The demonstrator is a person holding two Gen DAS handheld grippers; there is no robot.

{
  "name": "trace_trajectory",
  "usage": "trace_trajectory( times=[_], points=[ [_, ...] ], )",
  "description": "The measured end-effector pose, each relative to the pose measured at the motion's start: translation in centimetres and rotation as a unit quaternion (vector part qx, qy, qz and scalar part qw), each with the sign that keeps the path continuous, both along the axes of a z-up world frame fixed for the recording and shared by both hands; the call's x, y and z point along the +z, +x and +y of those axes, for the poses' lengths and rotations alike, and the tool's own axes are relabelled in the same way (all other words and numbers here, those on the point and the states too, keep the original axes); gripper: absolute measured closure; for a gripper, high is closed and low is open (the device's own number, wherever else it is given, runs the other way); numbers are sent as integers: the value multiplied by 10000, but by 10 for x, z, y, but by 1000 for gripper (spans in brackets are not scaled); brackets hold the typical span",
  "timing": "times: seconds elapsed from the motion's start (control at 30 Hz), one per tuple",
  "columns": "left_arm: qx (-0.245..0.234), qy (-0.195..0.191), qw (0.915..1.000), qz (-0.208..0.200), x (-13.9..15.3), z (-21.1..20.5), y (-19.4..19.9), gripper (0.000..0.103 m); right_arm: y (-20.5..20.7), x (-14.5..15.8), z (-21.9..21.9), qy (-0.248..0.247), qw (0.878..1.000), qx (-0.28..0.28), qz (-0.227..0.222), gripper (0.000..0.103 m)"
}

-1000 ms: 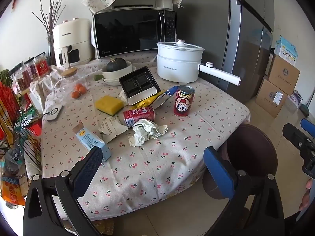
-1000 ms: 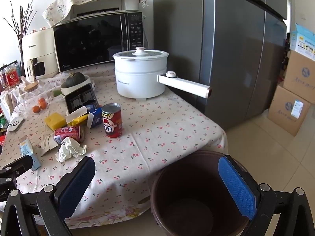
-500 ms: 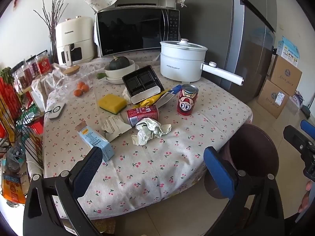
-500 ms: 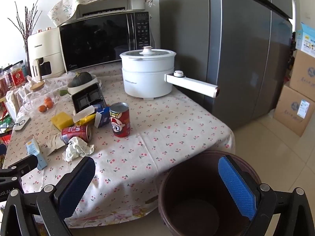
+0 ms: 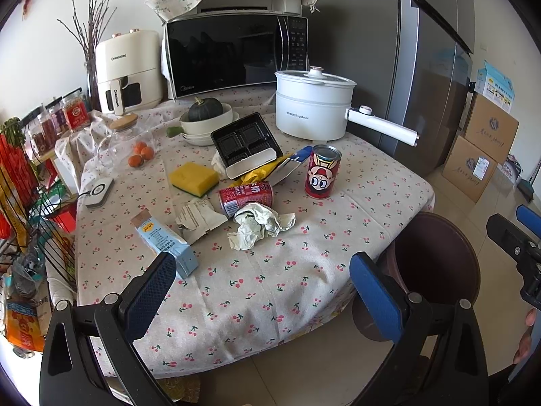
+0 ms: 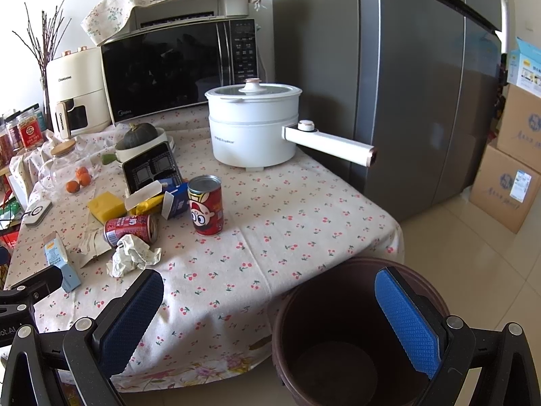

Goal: Collect trash

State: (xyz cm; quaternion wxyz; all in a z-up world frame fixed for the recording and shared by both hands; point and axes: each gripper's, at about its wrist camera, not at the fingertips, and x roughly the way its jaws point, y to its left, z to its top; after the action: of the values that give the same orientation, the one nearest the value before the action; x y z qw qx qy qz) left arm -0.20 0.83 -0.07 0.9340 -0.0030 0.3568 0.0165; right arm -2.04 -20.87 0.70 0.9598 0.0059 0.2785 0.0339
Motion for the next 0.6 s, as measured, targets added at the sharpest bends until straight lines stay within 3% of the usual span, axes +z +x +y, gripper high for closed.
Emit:
trace_trajectory(
  times=[0.6],
  points=[
    [43,12,10000,-32,4,5,-3,0,1,-1,-3,-1,10000,-20,10,0]
  ],
)
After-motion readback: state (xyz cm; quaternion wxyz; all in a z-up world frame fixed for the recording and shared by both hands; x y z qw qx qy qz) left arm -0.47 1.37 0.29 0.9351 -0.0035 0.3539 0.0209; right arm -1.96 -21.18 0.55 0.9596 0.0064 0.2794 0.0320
